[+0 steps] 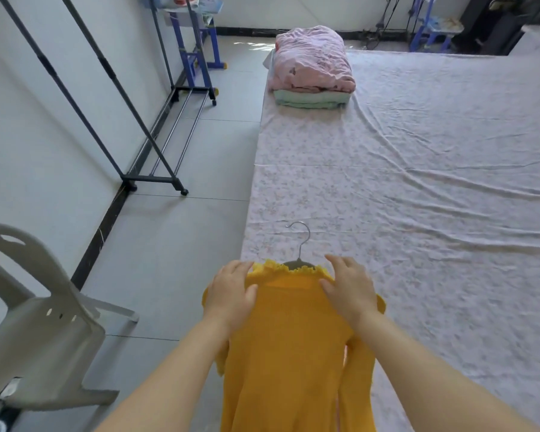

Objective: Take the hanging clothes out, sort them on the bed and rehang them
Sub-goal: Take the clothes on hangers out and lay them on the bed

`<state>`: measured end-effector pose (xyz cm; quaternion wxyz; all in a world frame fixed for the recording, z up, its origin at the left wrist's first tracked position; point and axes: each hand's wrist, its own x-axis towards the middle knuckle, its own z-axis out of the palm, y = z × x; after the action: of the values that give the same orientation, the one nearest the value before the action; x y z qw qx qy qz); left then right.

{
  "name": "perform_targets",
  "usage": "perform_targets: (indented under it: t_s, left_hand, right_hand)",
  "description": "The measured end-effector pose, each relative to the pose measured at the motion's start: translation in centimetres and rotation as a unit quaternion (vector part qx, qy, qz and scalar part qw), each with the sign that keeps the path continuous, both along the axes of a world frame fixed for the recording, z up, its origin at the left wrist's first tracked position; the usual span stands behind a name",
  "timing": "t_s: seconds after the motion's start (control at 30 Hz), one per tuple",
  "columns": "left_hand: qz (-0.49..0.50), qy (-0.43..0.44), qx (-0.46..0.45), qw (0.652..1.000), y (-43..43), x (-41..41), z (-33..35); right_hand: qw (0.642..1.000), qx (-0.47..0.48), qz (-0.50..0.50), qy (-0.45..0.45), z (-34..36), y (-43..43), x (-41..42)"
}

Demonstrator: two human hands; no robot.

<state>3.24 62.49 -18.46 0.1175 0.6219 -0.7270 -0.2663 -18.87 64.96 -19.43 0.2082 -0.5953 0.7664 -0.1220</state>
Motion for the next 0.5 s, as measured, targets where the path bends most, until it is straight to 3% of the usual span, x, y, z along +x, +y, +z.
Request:
perform_targets:
  t_s: [0.27, 0.5]
  left_hand:
    - [0.004, -0.058, 0.035, 0.998, -1.9, -1.3, -1.4]
    - [-0.066, -0.1, 0.008, 0.993, -2.5, -3.9, -0.4]
  right_hand:
    - [0.993, 0.103, 0.035, -0.034, -3.3, -0.7, -0.6]
    - [0.993, 0.113, -0.026, -0.035, -2.5, 2.7, -2.5]
